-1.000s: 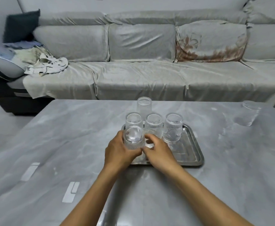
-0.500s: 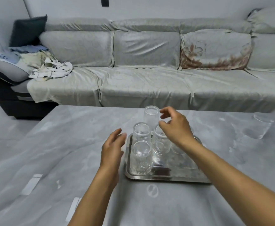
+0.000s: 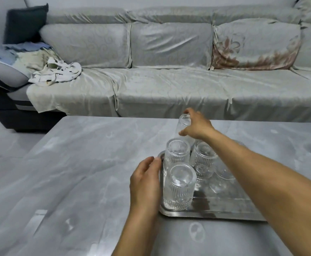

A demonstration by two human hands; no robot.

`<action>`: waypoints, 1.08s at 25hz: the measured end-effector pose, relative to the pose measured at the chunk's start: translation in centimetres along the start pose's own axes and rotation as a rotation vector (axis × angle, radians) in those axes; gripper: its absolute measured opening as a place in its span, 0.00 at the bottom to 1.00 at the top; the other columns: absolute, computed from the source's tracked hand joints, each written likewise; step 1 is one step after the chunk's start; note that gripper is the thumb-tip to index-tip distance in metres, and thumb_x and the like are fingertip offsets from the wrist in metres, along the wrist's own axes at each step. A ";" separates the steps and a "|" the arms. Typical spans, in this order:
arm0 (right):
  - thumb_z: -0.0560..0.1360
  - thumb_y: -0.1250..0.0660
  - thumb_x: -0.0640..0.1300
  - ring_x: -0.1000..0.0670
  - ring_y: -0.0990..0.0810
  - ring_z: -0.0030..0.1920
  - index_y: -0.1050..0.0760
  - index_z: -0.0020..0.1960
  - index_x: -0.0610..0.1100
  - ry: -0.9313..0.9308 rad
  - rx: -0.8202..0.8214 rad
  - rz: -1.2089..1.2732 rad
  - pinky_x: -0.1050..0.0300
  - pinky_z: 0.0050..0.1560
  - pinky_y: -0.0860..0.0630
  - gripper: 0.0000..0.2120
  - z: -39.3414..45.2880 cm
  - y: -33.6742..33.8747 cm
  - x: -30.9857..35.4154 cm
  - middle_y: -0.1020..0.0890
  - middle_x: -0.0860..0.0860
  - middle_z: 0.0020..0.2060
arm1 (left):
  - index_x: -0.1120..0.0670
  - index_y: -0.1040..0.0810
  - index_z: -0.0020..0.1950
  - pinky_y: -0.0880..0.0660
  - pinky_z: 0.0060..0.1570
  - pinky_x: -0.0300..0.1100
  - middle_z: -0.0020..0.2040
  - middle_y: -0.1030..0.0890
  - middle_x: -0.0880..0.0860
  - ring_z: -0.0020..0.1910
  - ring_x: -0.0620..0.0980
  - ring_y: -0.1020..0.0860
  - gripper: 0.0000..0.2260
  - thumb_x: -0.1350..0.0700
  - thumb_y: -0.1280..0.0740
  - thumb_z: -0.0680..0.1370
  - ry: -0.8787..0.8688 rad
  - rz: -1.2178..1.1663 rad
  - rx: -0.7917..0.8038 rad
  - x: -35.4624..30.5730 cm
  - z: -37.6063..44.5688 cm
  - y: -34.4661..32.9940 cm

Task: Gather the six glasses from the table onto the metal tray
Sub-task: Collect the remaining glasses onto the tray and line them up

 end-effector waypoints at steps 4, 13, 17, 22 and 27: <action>0.63 0.22 0.50 0.48 0.26 0.54 0.36 0.63 0.50 0.108 -0.368 0.328 0.55 0.48 0.30 0.35 -5.9 5.4 0.2 0.26 0.48 0.60 | 0.42 0.23 0.58 0.27 0.51 0.39 0.57 0.20 0.40 0.52 0.39 0.23 0.11 0.49 0.34 0.75 -0.527 0.575 0.042 -0.2 -1.7 -0.9; 0.59 0.23 0.59 0.54 0.22 0.50 0.29 0.60 0.58 0.130 -0.405 0.296 0.59 0.47 0.25 0.31 -22.8 7.3 -5.0 0.21 0.57 0.55 | 0.52 0.18 0.50 0.25 0.49 0.46 0.53 0.17 0.47 0.55 0.53 0.23 0.09 0.57 0.31 0.71 -0.842 1.039 0.113 1.8 -3.3 -2.5; 0.63 0.24 0.53 0.50 0.24 0.58 0.30 0.64 0.55 0.174 -0.262 0.160 0.57 0.54 0.28 0.32 -22.3 2.8 -5.6 0.24 0.54 0.61 | 0.51 0.19 0.52 0.23 0.46 0.46 0.56 0.18 0.46 0.56 0.51 0.24 0.10 0.56 0.31 0.71 -0.841 1.056 0.093 2.1 -3.2 -2.5; 0.65 0.26 0.55 0.45 0.22 0.58 0.32 0.67 0.54 0.189 -0.220 0.042 0.51 0.54 0.24 0.33 -20.6 0.3 -6.2 0.29 0.52 0.64 | 0.50 0.19 0.53 0.23 0.46 0.45 0.56 0.19 0.45 0.57 0.50 0.25 0.11 0.55 0.32 0.71 -0.857 1.061 0.084 2.3 -2.8 -2.4; 0.66 0.27 0.56 0.47 0.25 0.62 0.35 0.70 0.55 0.243 -0.176 0.132 0.49 0.58 0.25 0.35 -21.1 0.5 -6.8 0.31 0.53 0.67 | 0.53 0.19 0.54 0.24 0.51 0.47 0.57 0.18 0.49 0.56 0.53 0.24 0.11 0.55 0.31 0.72 -0.837 1.081 0.112 1.5 -3.5 -3.0</action>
Point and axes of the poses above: each hand's wrist, its own z-axis towards the middle knuckle, its own y-axis out of the back of the hand, x = y × z, the point moved 1 cm from there along z, towards the middle knuckle
